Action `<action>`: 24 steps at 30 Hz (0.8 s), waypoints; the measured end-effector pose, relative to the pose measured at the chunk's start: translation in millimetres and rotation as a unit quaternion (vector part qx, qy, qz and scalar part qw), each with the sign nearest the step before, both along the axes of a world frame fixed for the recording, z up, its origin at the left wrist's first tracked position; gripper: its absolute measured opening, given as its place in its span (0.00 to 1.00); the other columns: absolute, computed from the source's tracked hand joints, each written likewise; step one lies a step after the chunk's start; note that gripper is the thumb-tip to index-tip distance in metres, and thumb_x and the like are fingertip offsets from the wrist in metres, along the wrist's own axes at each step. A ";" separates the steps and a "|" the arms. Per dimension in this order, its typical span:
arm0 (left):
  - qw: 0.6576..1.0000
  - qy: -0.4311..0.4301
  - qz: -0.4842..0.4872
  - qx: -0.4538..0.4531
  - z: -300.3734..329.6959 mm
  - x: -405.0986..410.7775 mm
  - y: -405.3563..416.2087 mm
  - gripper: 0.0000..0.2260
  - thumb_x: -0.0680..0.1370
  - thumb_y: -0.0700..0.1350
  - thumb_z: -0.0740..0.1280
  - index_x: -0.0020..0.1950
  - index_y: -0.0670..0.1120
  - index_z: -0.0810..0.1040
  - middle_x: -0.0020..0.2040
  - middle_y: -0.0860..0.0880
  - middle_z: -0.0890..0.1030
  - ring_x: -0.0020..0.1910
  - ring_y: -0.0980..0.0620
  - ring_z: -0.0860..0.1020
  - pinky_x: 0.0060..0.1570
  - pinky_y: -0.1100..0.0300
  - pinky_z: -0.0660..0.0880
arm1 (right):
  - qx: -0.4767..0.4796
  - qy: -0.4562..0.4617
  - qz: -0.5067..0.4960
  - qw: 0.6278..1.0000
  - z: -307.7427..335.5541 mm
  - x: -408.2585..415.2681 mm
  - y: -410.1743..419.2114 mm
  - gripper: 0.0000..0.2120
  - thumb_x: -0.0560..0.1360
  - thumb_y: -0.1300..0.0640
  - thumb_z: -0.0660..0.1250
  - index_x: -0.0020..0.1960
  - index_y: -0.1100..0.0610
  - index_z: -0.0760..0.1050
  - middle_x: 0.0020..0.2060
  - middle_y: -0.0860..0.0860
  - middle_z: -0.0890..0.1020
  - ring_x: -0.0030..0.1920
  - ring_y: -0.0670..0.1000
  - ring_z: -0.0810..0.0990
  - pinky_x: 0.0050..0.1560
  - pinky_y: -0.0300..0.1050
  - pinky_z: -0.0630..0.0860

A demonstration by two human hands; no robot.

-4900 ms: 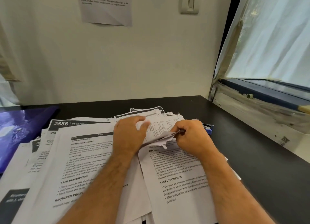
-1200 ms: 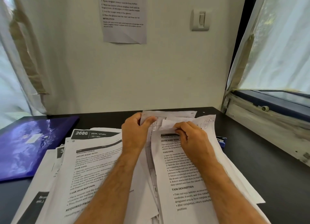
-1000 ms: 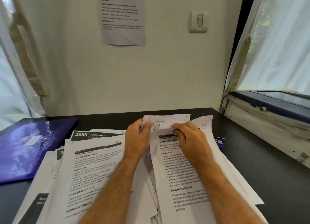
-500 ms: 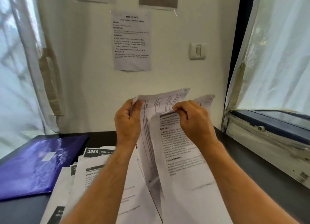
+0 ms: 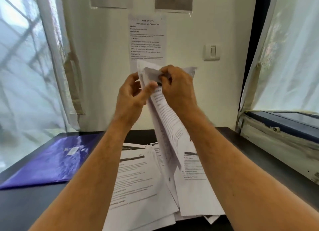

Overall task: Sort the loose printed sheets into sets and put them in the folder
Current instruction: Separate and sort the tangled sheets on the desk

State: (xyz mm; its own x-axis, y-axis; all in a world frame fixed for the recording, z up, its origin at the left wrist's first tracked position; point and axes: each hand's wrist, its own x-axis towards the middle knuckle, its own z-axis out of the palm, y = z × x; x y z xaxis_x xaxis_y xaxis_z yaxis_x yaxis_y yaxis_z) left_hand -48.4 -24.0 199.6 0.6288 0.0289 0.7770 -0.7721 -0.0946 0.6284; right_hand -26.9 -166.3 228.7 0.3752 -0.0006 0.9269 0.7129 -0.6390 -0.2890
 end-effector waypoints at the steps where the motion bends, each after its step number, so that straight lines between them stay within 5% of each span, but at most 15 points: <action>1: 1.000 0.017 0.009 0.009 -9.4 -1.1 4.0 0.21 0.77 0.52 0.71 0.67 0.46 0.73 0.57 0.49 0.82 0.52 0.51 0.84 0.47 0.57 0.83 | 0.004 0.015 0.009 1.000 -8.7 -1.0 4.8 0.06 0.81 0.59 0.64 0.54 0.58 0.79 0.50 0.52 0.83 0.48 0.46 0.80 0.54 0.40 0.80; 6: 0.987 0.109 0.103 -0.053 -54.2 1.4 26.7 0.12 0.77 0.40 0.72 0.59 0.49 0.78 0.51 0.49 0.85 0.47 0.49 0.85 0.48 0.47 0.84 | 0.018 0.074 0.077 0.994 -50.5 -10.3 18.6 0.12 0.80 0.60 0.65 0.63 0.55 0.76 0.58 0.51 0.81 0.56 0.47 0.80 0.59 0.41 0.80; 9: 0.965 0.208 0.009 -0.161 -73.8 3.9 47.8 0.13 0.76 0.35 0.70 0.58 0.48 0.80 0.51 0.43 0.86 0.46 0.42 0.86 0.43 0.46 0.83 | 0.034 0.118 0.026 0.992 -81.8 -6.9 8.4 0.27 0.77 0.56 0.71 0.73 0.48 0.66 0.70 0.49 0.70 0.67 0.49 0.69 0.67 0.43 0.70; 13: 0.921 0.300 -0.055 -0.244 -108.5 15.6 62.8 0.14 0.75 0.32 0.69 0.60 0.41 0.79 0.52 0.38 0.85 0.46 0.38 0.85 0.45 0.44 0.83 | 0.102 0.297 -0.029 0.949 -127.2 4.5 -13.8 0.44 0.72 0.46 0.75 0.78 0.46 0.52 0.76 0.50 0.59 0.72 0.55 0.66 0.70 0.59 0.70; 15: 0.901 0.337 -0.045 -0.269 -127.8 23.4 65.9 0.15 0.75 0.34 0.71 0.61 0.40 0.79 0.52 0.37 0.85 0.49 0.36 0.84 0.47 0.42 0.82 | 0.130 0.404 0.021 0.905 -149.5 11.5 -20.6 0.39 0.71 0.43 0.75 0.75 0.48 0.59 0.71 0.53 0.71 0.63 0.54 0.78 0.60 0.60 0.79; 18: 0.879 0.374 -0.028 -0.295 -154.3 35.3 72.2 0.20 0.73 0.44 0.75 0.64 0.40 0.79 0.56 0.36 0.83 0.52 0.35 0.83 0.54 0.40 0.79 | 0.134 0.509 0.077 0.847 -174.1 15.9 -29.3 0.19 0.74 0.46 0.74 0.59 0.51 0.73 0.52 0.50 0.84 0.42 0.49 0.87 0.40 0.47 0.84; 21: 0.849 0.449 -0.072 -0.268 -166.1 38.5 75.6 0.27 0.73 0.61 0.72 0.65 0.44 0.80 0.61 0.38 0.82 0.59 0.36 0.81 0.65 0.39 0.73 | 0.185 0.499 0.107 0.840 -184.7 21.9 -37.9 0.10 0.76 0.50 0.72 0.54 0.51 0.77 0.48 0.49 0.86 0.39 0.49 0.87 0.40 0.47 0.85; 24: 0.845 0.482 -0.155 -0.171 -162.2 32.5 72.3 0.19 0.79 0.54 0.68 0.64 0.45 0.81 0.59 0.39 0.83 0.59 0.36 0.81 0.62 0.39 0.75 | 0.247 0.441 0.104 0.857 -186.9 25.9 -38.3 0.06 0.76 0.53 0.72 0.51 0.52 0.77 0.48 0.51 0.86 0.40 0.49 0.87 0.41 0.47 0.85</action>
State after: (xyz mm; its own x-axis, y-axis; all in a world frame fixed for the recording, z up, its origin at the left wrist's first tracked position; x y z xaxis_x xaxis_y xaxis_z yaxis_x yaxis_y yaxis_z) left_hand -15.9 48.3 37.3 0.9833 -0.1351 -0.1219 0.1609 0.3323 0.9294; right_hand -1.0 -204.6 41.8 0.9692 -0.1584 0.1887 0.1615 -0.1698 -0.9721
